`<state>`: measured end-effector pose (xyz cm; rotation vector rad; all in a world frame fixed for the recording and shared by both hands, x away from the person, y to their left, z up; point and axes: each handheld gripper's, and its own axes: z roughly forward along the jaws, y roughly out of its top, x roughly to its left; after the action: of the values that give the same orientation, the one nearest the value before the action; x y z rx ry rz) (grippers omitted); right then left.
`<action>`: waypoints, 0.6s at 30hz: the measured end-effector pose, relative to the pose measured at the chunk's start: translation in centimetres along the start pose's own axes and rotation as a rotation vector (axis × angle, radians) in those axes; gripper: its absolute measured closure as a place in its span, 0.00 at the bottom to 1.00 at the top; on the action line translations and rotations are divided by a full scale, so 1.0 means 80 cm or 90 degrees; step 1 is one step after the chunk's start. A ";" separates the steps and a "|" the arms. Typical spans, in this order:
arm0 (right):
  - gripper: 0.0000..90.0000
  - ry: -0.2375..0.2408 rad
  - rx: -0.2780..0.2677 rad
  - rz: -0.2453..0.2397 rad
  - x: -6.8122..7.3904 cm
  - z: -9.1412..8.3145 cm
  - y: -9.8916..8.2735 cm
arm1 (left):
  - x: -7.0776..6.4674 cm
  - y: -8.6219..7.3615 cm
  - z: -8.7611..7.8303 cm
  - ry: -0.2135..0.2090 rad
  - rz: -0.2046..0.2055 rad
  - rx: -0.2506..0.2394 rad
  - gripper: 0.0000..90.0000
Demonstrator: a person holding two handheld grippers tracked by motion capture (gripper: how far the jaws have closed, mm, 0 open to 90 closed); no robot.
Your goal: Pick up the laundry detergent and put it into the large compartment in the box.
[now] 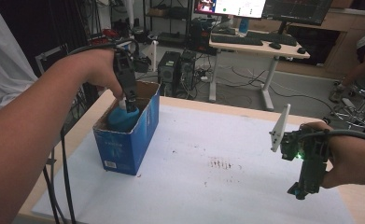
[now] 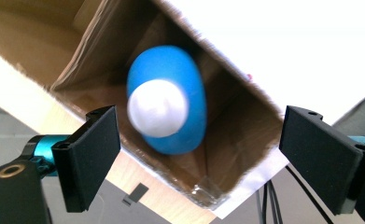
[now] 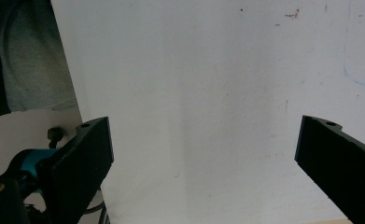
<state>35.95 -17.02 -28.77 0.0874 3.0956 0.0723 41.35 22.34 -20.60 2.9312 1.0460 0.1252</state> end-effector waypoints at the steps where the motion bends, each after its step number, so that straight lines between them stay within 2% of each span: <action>1: 0.04 0.001 0.003 0.002 0.000 -0.001 0.001 | -0.004 0.002 -0.001 -0.002 0.005 -0.005 0.12; 3: 0.04 0.002 0.003 0.001 0.000 -0.002 0.002 | -0.010 0.008 -0.004 -0.005 0.023 -0.003 0.10; 5: 0.04 0.002 0.003 0.000 0.001 -0.003 0.002 | -0.015 0.011 -0.005 -0.003 0.026 -0.009 0.08; 7: 0.04 0.002 0.003 -0.003 0.000 -0.003 0.003 | -0.023 0.019 -0.006 -0.020 0.047 -0.014 0.08; 12: 0.04 0.003 0.005 -0.002 0.000 -0.002 0.004 | -0.040 0.036 -0.004 -0.027 0.083 -0.014 0.07; 16: 0.04 0.006 0.006 -0.002 0.000 -0.002 0.004 | -0.057 0.051 0.005 -0.040 0.135 -0.014 0.05; 18: 0.04 0.007 0.006 -0.003 0.000 -0.002 0.004 | -0.063 0.057 0.011 -0.047 0.153 -0.009 0.05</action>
<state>35.99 -16.74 -28.61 0.0803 3.1066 0.0593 40.38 15.61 -21.58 3.0115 0.6782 0.0287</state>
